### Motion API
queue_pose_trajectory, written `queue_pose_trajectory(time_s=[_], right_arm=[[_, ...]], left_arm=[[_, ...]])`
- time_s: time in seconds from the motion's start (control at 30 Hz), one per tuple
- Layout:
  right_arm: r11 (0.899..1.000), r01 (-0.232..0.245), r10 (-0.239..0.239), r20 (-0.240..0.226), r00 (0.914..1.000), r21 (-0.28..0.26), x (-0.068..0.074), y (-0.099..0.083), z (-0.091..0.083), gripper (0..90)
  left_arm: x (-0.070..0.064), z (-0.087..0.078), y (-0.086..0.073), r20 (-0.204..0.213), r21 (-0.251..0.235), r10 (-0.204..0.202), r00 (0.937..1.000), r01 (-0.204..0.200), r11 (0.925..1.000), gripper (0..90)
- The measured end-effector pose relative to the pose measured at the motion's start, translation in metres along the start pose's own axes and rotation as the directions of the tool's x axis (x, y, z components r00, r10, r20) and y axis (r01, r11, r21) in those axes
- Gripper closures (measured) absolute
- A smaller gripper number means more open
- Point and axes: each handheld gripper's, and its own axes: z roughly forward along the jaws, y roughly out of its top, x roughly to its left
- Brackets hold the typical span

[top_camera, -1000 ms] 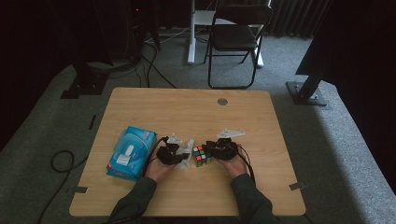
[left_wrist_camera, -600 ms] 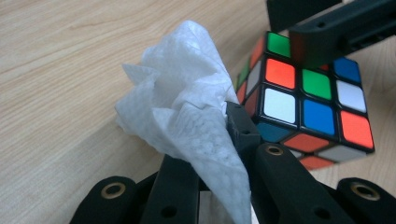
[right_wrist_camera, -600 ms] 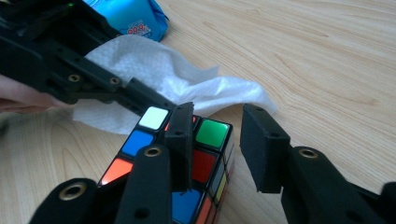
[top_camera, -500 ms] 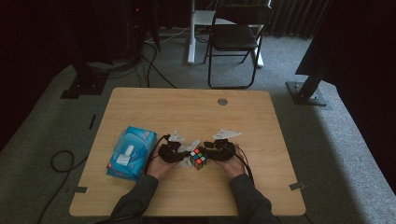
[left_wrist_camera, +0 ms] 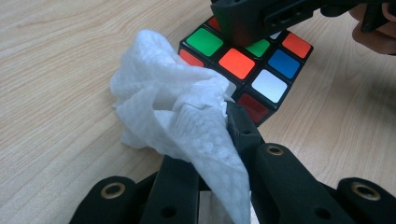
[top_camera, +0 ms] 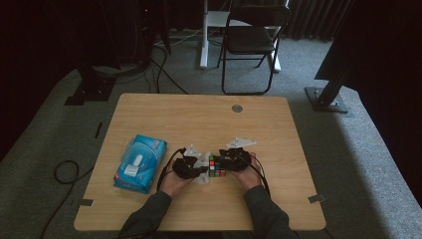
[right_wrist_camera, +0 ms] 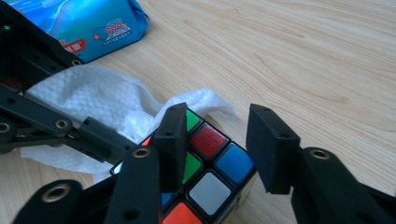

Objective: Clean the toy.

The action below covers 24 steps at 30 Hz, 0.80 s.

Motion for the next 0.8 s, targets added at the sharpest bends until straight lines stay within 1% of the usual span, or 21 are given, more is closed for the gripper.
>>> queue_pose_trajectory(time_s=[0.13,0.23,0.3,0.33,0.43,0.47,0.67,0.8], right_arm=[[1.0,0.0,0.0,0.022,0.9998,0.001,-0.002,0.0,-0.003,54.7],[1.0,-0.013,0.013,0.04,0.9991,0.0,-0.004,-0.001,-0.008,53.2],[1.0,-0.03,0.03,0.038,0.9988,-0.011,-0.007,-0.002,-0.012,53.1],[0.999,-0.034,0.034,0.045,0.9984,-0.01,-0.008,-0.002,-0.013,53.7],[0.999,-0.037,0.036,0.06,0.9976,0.015,-0.009,-0.003,-0.015,55.7],[0.999,-0.034,0.033,0.059,0.9977,0.026,-0.009,-0.004,-0.014,56.1],[0.999,-0.049,0.048,0.044,0.9978,0.023,-0.01,-0.004,-0.012,60.1],[0.998,-0.056,0.055,0.038,0.9978,0.019,-0.009,-0.004,-0.011,62.8]], left_arm=[[0.0,-0.002,0.001,-0.004,-0.005,0.004,1.0,-0.004,1.0,83.9],[0.001,-0.003,0.002,-0.004,-0.011,0.003,1.0,-0.003,0.9999,83.8],[0.001,-0.004,0.002,-0.007,-0.011,0.006,1.0,-0.006,0.9999,83.8],[0.001,-0.004,0.002,-0.007,-0.013,0.004,1.0,-0.004,0.9999,83.8],[0.003,-0.003,0.002,-0.01,-0.013,-0.001,1.0,0.001,0.9999,83.9],[0.003,-0.003,0.002,-0.008,-0.015,-0.004,1.0,0.004,0.9999,83.8],[0.004,-0.005,0.004,-0.008,-0.026,-0.004,1.0,0.004,0.9996,83.9],[0.003,-0.007,0.007,-0.006,-0.043,-0.004,1.0,0.003,0.9991,83.9]])
